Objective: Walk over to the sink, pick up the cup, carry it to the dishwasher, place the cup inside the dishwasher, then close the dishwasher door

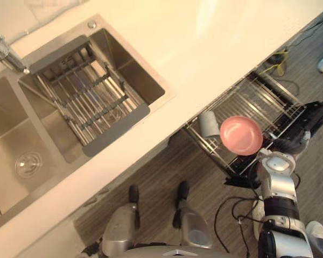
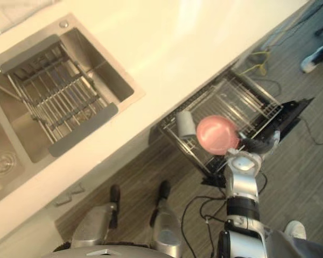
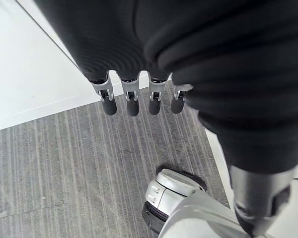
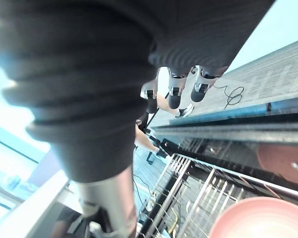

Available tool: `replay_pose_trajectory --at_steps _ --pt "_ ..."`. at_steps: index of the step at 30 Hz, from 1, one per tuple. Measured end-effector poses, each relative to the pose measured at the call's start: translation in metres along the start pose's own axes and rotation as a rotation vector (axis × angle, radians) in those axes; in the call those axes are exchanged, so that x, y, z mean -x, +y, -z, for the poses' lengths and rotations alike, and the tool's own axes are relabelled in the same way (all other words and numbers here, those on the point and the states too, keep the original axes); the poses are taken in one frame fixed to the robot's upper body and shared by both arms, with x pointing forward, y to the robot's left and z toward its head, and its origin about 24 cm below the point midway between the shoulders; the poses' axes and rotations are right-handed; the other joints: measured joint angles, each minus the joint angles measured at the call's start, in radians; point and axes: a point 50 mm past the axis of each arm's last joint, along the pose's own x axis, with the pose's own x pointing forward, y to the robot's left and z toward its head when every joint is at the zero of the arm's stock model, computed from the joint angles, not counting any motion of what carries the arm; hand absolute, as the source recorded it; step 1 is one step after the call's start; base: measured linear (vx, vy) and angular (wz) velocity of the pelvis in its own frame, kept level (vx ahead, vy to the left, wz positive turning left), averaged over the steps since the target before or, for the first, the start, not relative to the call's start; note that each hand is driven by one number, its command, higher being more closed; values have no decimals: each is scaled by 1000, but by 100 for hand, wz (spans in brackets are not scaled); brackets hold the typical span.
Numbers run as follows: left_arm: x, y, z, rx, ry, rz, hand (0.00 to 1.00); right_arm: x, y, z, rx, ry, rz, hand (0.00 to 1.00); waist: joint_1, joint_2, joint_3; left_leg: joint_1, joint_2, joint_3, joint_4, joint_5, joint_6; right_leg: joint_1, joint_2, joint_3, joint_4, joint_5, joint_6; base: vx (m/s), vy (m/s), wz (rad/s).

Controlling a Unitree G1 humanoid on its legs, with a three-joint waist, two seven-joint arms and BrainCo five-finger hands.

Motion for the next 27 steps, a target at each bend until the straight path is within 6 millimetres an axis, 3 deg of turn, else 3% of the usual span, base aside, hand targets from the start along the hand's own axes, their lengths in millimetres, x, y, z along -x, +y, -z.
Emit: replay_pose_trajectory --at_steps 2,5,9,14,17,21,27 --pt "1 7 9 6 24 -22 0 7 -8 -2 -21 -28 -4 0 -8 -12 -53 13 10 25 11 -22 -3 9 9 15 -19 2 -1 84 -20 -33" --pt "2 11 12 19 40 -40 0 10 -21 -9 -58 -60 30 0 -19 -19 -71 44 24 52 28 -41 0 28 21 39 -19 2 -1 85 -30 -36" --pt "4 20 23 45 77 -84 0 3 -59 -8 -77 -65 151 0 -51 -40 -119 99 46 123 30 -77 -10 40 46 103 -20 -4 3 90 -7 -51" --pt "5 26 31 70 121 -117 0 -7 -112 23 -175 79 256 0 -96 -52 -179 135 74 185 64 -130 -19 45 60 107 -20 -14 -13 91 11 -49" --pt "6 29 36 111 131 -126 0 -3 -144 70 -374 264 281 0 -112 -49 -198 161 87 180 65 -147 -24 60 64 68 -20 -15 -21 78 6 -28" --pt "6 28 37 119 142 -122 0 8 -155 107 -476 377 325 0 -115 -35 -204 167 90 176 64 -151 -29 71 62 43 -21 -20 -18 6 -1 3" --pt "5 18 42 143 154 -110 0 32 -127 141 -533 486 306 0 -89 8 -197 129 76 116 61 -151 -33 73 41 -31 -20 -19 -19 4 5 27"
